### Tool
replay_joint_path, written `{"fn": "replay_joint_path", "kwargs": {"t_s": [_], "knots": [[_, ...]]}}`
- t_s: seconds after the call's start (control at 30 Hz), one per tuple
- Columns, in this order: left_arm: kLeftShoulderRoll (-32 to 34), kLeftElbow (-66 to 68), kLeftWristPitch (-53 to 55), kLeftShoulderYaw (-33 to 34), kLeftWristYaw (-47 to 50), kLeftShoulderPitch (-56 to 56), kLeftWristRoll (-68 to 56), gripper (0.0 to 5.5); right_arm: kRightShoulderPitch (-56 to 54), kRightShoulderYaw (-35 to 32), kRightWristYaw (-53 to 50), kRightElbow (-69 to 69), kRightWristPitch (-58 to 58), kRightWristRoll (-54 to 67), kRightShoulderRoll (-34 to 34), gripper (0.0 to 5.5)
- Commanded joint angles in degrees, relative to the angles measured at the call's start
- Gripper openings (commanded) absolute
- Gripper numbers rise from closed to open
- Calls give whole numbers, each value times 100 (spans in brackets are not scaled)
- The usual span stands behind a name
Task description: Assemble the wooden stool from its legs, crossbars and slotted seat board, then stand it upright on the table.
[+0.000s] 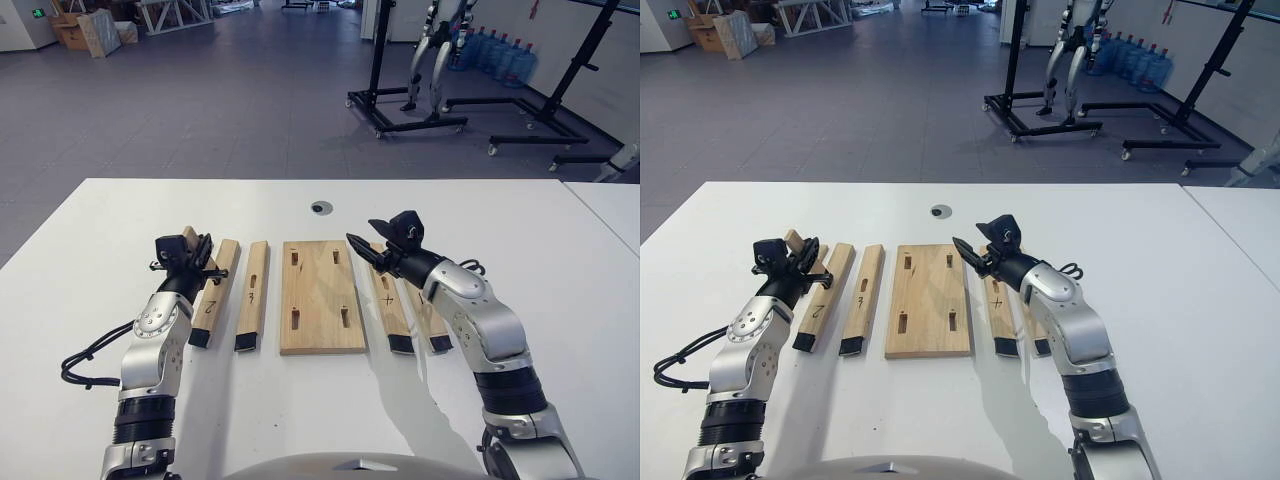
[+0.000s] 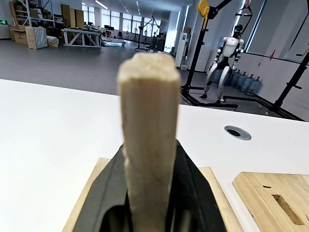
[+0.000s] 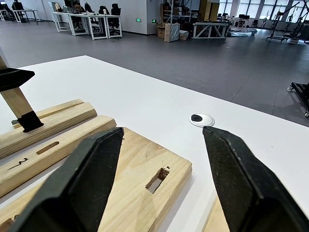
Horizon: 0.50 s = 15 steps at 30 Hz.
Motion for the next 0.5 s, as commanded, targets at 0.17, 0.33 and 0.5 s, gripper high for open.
{"fn": "replay_joint_path", "kwargs": {"t_s": [0.17, 0.33, 0.5], "knots": [[-28, 95, -169, -95, -82, 152, 258, 39, -87, 23, 1, 60, -27, -60, 21, 302], [-23, 405, -479, -278, -164, 268, 605, 39, -91, 26, 7, 65, -29, -70, 20, 302], [-128, 1082, -875, -420, -252, 354, 807, 39, -99, 35, 7, 81, -39, -106, 13, 302]]}}
